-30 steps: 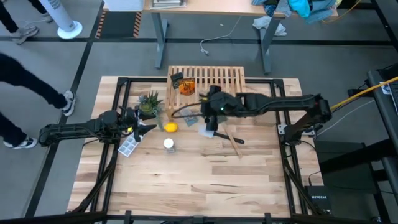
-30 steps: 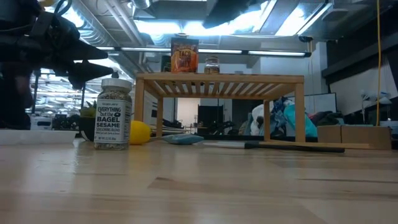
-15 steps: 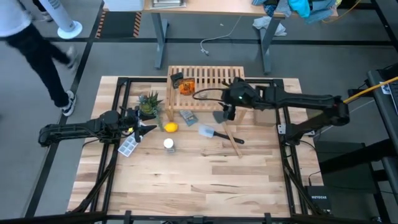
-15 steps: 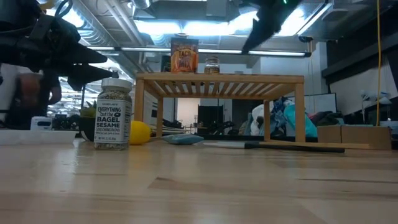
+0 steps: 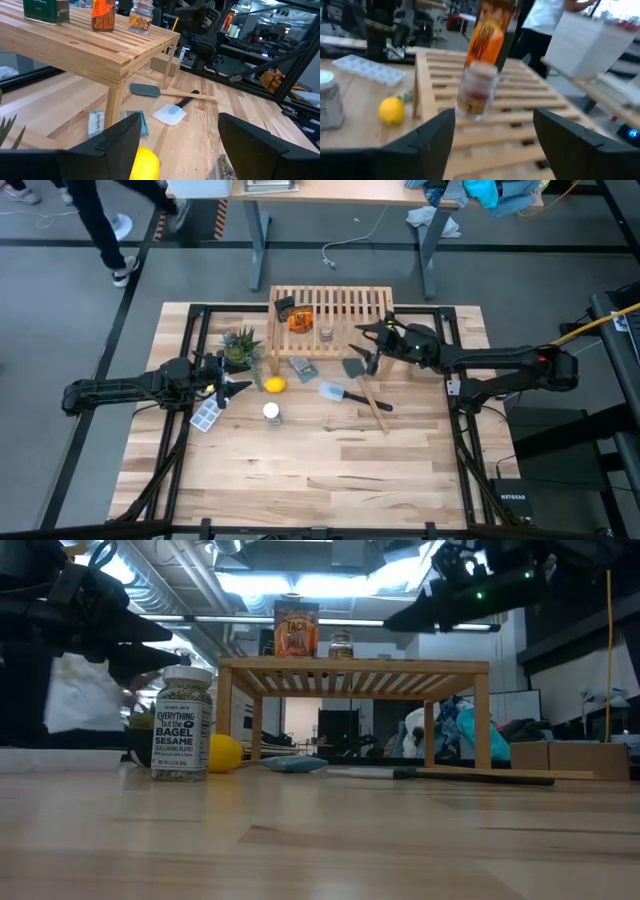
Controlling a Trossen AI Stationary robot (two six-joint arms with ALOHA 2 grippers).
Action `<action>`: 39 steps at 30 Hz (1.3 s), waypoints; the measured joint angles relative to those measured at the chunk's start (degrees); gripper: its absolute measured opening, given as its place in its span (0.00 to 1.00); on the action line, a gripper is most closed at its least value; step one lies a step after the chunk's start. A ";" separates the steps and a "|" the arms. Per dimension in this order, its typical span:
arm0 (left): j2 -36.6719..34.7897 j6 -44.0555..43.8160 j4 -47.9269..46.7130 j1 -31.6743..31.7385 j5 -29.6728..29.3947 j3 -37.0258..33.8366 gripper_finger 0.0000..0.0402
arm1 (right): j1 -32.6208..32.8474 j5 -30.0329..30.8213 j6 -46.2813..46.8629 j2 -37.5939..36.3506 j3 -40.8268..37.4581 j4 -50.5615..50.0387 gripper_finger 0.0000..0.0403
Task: Shelf spices
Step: Remove the brown seasoning bottle from the shelf
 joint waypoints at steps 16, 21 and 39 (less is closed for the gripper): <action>0.00 0.08 2.66 -0.02 -0.02 0.00 0.64 | 0.08 -1.61 8.05 0.73 -0.25 -0.40 0.68; 0.00 0.23 2.64 0.00 -0.02 0.00 0.64 | 0.08 -1.20 7.59 4.96 -0.24 4.37 0.68; 0.00 0.45 2.51 0.00 -0.02 0.00 0.64 | 0.04 -0.57 4.40 17.67 6.94 10.99 0.68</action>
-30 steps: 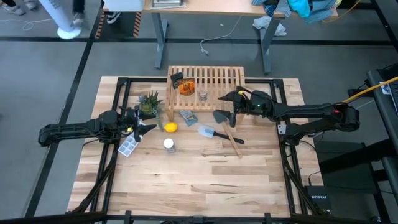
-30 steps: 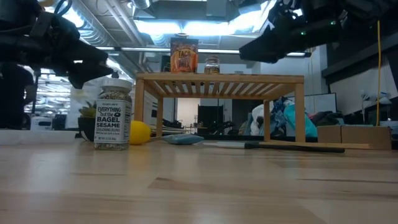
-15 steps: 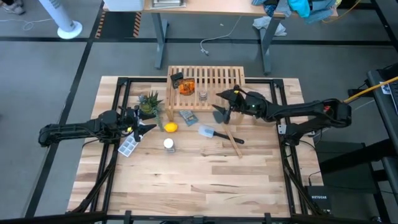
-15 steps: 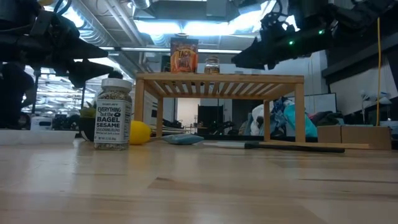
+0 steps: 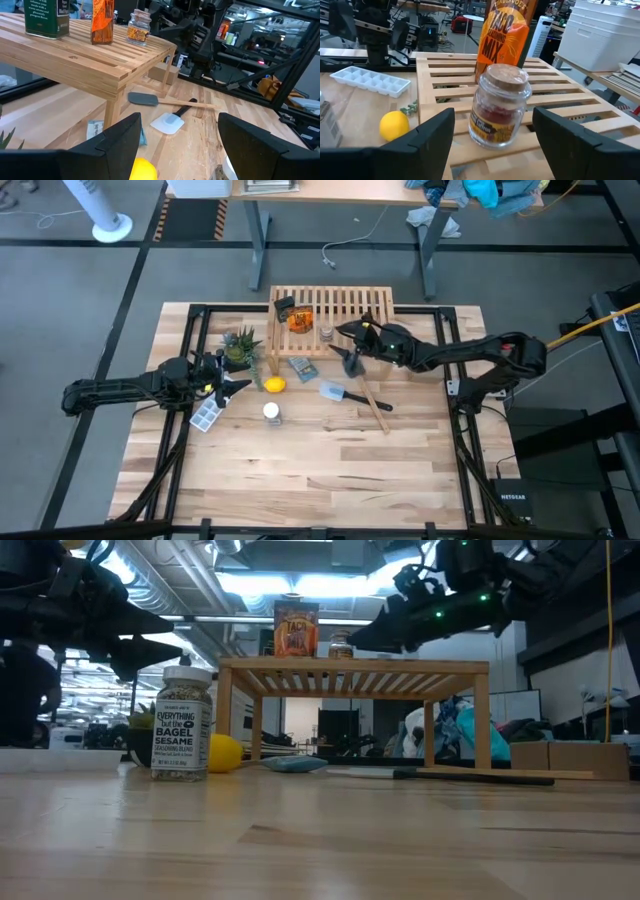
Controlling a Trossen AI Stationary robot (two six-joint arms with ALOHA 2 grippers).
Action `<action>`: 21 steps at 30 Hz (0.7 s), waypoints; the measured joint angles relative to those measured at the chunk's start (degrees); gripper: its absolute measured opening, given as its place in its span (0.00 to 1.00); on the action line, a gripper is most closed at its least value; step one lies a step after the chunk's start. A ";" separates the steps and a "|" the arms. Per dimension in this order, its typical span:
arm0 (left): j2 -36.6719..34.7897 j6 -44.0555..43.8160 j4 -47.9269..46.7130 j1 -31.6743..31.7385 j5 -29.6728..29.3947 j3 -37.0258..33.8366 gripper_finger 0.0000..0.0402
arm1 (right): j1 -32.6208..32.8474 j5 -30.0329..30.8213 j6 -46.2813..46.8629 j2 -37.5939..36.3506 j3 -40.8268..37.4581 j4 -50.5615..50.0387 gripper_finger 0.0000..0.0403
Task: Shelf spices
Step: Remove the brown seasoning bottle from the shelf
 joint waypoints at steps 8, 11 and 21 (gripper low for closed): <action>0.00 0.02 -0.01 -0.01 0.00 0.00 0.64 | -0.07 -0.02 0.00 4.47 3.67 -0.04 0.68; 0.00 0.02 -0.02 0.00 0.00 0.00 0.64 | -0.07 -0.02 -0.02 6.26 5.34 -0.02 0.68; 0.00 0.02 -0.04 -0.01 0.00 0.01 0.64 | -0.07 0.00 -1.41 9.60 8.12 -0.09 0.68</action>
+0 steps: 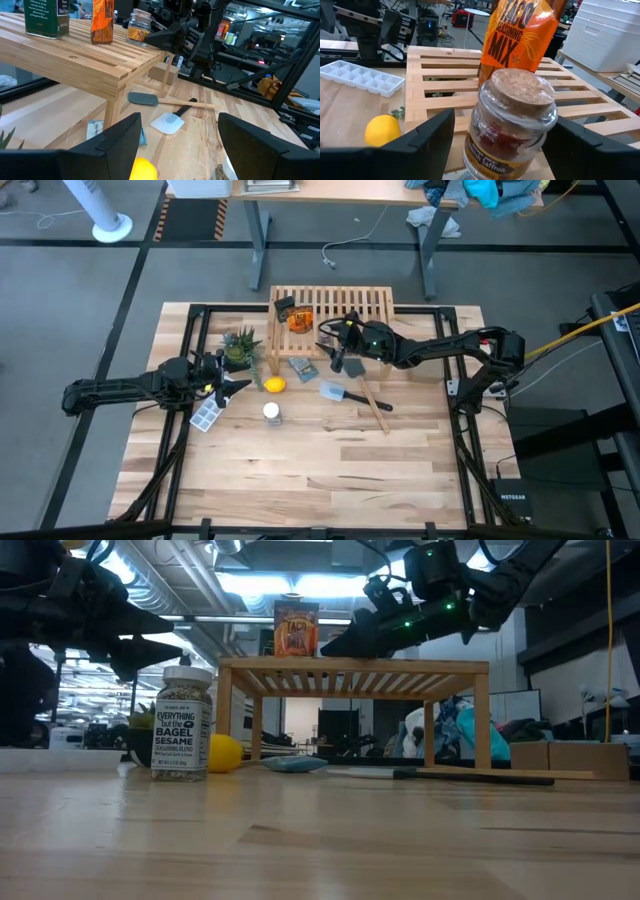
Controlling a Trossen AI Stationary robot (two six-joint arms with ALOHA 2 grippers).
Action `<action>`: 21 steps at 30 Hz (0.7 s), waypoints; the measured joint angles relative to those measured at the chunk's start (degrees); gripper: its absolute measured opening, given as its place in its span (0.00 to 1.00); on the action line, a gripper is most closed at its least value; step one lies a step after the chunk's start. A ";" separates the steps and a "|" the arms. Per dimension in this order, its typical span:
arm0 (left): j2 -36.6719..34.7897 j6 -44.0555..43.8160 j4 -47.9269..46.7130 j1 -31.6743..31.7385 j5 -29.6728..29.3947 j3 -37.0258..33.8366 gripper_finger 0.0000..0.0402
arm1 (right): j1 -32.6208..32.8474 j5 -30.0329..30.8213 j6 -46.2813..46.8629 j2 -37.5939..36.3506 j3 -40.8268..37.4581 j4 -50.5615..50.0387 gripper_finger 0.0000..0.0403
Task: Shelf spices
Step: Remove the brown seasoning bottle from the shelf
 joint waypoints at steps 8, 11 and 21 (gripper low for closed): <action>0.00 0.00 0.01 0.01 0.00 -0.01 0.64 | 0.09 -0.02 0.02 0.00 0.01 0.29 0.48; 0.00 -0.13 0.02 0.00 0.00 -0.01 0.64 | 0.09 -0.02 0.06 0.00 0.01 0.28 0.48; 0.00 -0.43 0.02 0.00 0.00 0.00 0.64 | 1.72 0.63 1.69 -3.19 -0.06 -0.62 0.48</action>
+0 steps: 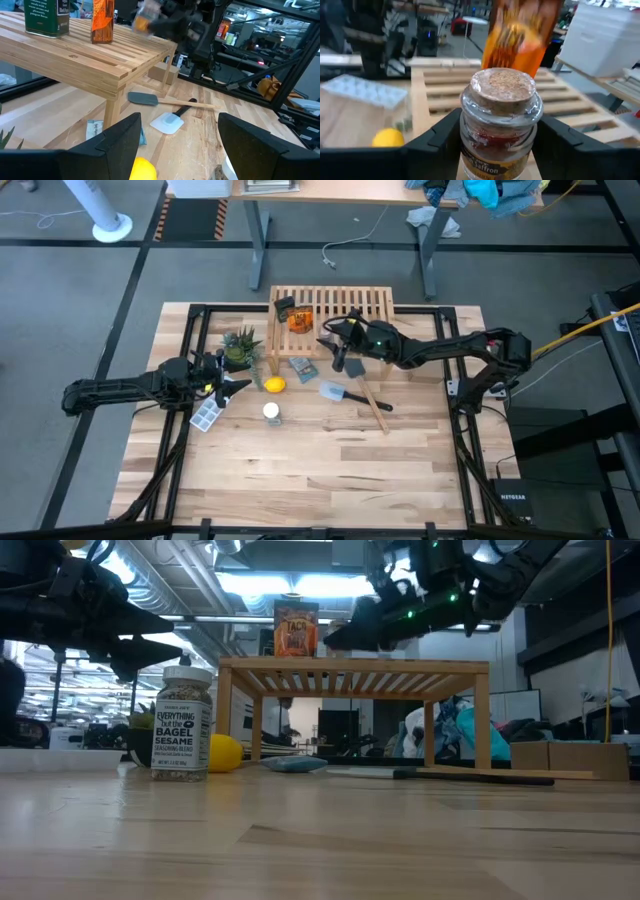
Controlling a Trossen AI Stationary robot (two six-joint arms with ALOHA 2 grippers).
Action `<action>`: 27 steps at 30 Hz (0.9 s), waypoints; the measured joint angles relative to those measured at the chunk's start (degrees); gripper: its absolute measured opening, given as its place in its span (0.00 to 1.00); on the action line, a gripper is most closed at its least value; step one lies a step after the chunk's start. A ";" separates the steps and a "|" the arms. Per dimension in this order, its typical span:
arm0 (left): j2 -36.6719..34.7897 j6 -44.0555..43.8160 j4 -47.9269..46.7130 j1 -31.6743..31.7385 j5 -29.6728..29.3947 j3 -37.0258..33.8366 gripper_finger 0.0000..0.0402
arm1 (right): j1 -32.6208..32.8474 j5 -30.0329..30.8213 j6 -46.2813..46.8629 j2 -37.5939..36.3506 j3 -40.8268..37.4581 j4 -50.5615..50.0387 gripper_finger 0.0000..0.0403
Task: Shelf spices
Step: Remove the brown seasoning bottle from the shelf
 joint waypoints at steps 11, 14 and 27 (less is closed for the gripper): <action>0.00 0.00 -0.02 -0.01 0.00 0.00 0.64 | 15.98 8.67 5.81 -6.16 0.02 -10.36 0.48; 0.00 0.00 -0.02 -0.02 0.00 0.00 0.64 | 21.72 12.29 10.60 -6.15 0.00 -10.47 0.48; 0.00 -1.79 -0.01 -0.01 0.02 0.00 0.64 | 33.80 28.46 24.34 10.15 -0.04 -0.84 0.48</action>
